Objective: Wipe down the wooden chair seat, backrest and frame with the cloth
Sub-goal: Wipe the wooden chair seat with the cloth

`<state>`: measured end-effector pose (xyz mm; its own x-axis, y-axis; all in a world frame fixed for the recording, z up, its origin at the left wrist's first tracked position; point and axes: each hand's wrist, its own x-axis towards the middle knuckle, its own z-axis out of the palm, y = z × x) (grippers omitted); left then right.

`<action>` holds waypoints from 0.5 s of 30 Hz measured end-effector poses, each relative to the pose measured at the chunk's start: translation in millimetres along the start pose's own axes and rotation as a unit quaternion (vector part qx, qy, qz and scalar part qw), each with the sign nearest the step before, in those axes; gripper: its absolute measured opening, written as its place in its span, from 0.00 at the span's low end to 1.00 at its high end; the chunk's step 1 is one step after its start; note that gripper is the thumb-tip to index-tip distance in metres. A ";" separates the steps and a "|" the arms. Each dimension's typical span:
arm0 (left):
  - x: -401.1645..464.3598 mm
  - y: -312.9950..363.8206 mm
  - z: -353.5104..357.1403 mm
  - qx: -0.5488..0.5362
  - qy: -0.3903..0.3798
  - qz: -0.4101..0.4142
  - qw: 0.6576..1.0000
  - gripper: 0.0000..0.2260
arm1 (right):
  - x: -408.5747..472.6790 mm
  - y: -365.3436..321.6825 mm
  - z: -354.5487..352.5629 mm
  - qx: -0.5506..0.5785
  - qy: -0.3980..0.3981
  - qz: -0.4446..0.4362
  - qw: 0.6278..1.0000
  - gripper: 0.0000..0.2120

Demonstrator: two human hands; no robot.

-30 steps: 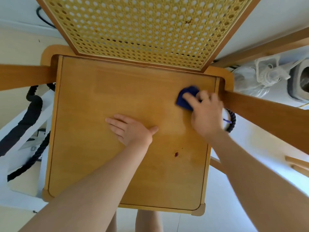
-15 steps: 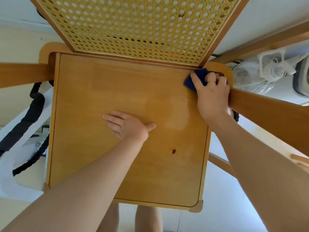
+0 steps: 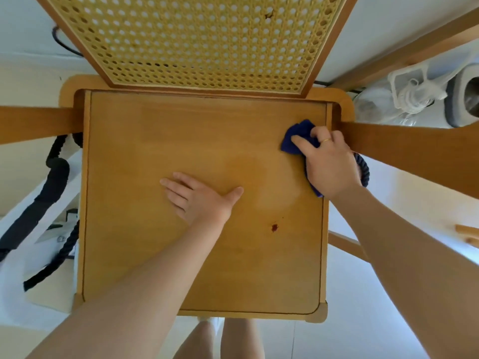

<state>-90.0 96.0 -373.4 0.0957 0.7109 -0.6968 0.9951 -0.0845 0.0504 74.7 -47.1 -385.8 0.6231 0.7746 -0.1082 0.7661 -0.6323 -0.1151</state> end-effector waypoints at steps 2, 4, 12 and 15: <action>-4.1 -7.6 1.4 0.013 0.015 0.027 0.999 0.58 | -16.3 -17.8 5.2 0.030 -0.010 0.015 0.999 0.24; -4.7 -11.6 -2.6 0.033 0.024 0.040 0.998 0.55 | -41.3 -36.6 8.1 0.071 -0.027 -0.004 0.997 0.26; -22.0 -48.8 -10.1 0.122 0.013 0.172 0.977 0.58 | -74.9 -39.5 -1.5 0.130 -0.119 -0.107 0.979 0.21; -18.8 -57.6 -8.3 0.174 -0.012 0.219 0.960 0.56 | -56.8 -18.7 3.7 0.155 -0.053 0.050 0.985 0.20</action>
<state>-148.9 93.4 -357.3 0.4980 0.5389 -0.6794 0.7913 -0.6029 0.1019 24.4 -79.3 -381.2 0.6603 0.7132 -0.2353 0.6067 -0.6913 -0.3926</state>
